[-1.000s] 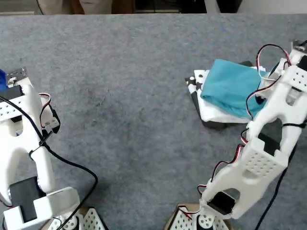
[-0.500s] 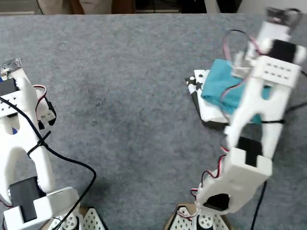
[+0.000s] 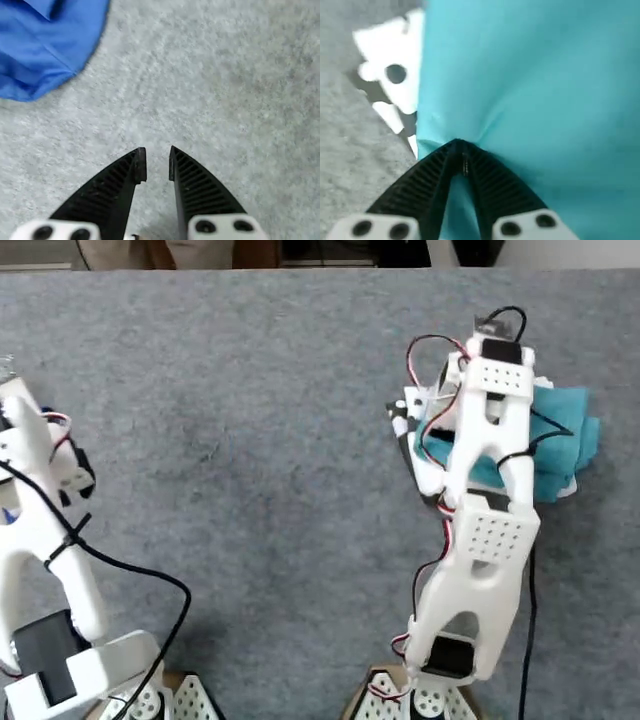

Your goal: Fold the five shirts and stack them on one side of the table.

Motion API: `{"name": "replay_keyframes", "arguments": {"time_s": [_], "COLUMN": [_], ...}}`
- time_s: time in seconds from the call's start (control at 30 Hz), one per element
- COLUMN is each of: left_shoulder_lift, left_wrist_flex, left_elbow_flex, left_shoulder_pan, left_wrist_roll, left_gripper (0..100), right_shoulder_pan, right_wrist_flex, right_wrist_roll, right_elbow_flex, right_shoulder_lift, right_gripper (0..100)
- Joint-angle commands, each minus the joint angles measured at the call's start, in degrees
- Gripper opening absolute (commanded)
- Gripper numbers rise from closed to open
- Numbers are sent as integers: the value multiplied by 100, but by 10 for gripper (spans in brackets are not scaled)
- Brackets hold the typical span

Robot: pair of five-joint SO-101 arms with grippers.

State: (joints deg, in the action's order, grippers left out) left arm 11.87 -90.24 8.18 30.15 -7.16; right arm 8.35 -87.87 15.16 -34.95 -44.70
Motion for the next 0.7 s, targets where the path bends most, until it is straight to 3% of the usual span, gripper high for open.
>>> {"name": "replay_keyframes", "arguments": {"time_s": [0.0, 0.1, 0.23, 0.4, 0.53, 0.67], "left_shoulder_lift": [75, 57, -171, -1103, -2431, -3978], "left_wrist_flex": [-9, -220, -545, 316, 835, 826], "left_elbow_flex": [-554, -1073, -1802, -2541, -3385, -4826], "left_shoulder_pan": [334, 721, 1653, 2927, 3253, 3270], "left_wrist_roll": [-237, -290, -237, -422, -580, -440], "left_gripper": [93, 103, 216, 229, 242, 243], "right_shoulder_pan": [-110, -92, -92, 4, -75, -303], "right_wrist_flex": [-141, -554, -1336, -1451, -1442, -1451], "right_wrist_roll": [70, 44, 44, 44, 88, 88], "right_elbow_flex": [-198, -857, -2220, -3644, -4136, -4136], "right_shoulder_lift": [-127, 4, 233, 611, 892, 1138], "right_gripper": [2, 2, 4, 5, 3, 3]}}
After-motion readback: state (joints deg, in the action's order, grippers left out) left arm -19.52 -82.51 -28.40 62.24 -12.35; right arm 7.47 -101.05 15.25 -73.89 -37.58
